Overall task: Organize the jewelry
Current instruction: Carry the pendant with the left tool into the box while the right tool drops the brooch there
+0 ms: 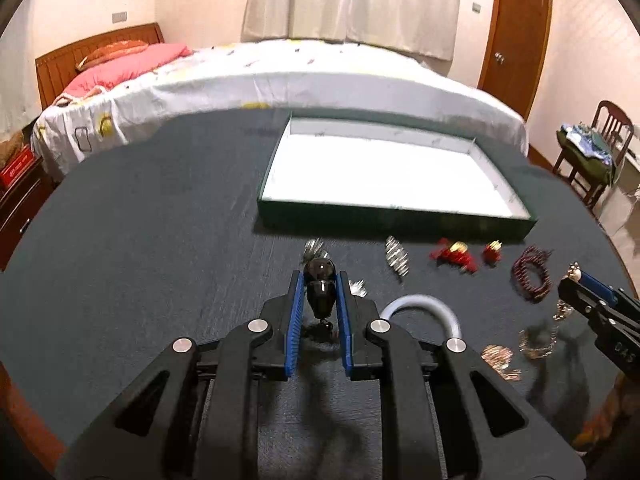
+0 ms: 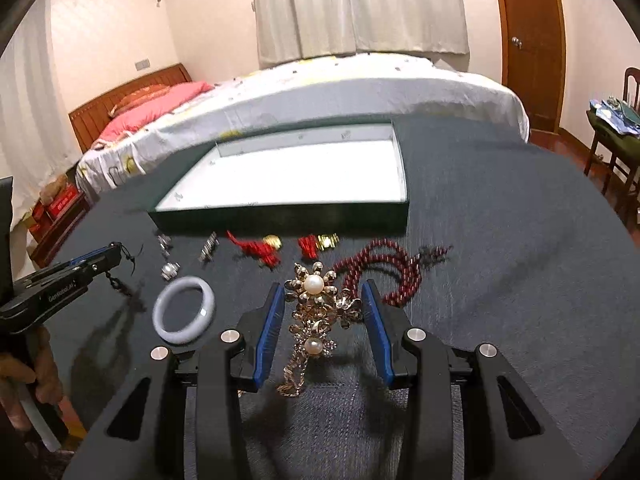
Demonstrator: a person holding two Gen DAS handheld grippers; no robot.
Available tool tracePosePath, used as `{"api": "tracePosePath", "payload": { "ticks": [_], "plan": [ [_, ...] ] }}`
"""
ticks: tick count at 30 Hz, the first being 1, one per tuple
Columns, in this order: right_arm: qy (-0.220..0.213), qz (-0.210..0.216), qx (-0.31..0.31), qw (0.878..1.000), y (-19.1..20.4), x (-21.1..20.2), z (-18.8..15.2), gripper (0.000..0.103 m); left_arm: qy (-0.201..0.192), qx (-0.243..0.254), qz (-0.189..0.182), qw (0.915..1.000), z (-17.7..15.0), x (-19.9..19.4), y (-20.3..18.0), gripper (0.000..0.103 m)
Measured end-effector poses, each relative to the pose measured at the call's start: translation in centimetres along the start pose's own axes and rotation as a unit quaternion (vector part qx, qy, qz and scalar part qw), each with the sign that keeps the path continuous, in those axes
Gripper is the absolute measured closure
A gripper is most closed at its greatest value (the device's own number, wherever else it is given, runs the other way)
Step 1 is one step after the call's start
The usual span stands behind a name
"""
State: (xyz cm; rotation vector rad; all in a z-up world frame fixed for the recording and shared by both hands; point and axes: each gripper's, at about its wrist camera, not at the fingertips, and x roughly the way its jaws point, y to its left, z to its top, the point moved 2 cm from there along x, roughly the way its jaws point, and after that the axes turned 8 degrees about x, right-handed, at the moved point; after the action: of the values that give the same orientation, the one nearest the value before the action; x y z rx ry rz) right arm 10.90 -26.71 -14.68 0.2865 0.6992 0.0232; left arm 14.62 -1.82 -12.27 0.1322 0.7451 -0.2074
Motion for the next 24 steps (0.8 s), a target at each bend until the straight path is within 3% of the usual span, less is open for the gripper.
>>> {"api": "tracePosePath", "payload": {
  "ticks": [9, 24],
  "plan": [
    [-0.045, 0.019, -0.003, 0.999, 1.2, -3.0, 3.0, 0.063, -0.053, 0.005, -0.014, 0.9985, 3.5, -3.5, -1.1, 0.087],
    [-0.100, 0.039, -0.007, 0.994, 2.3, -5.8, 6.8, 0.063, -0.090, 0.004, -0.036, 0.9953, 6.7, -4.8, -1.9, 0.087]
  ]
}}
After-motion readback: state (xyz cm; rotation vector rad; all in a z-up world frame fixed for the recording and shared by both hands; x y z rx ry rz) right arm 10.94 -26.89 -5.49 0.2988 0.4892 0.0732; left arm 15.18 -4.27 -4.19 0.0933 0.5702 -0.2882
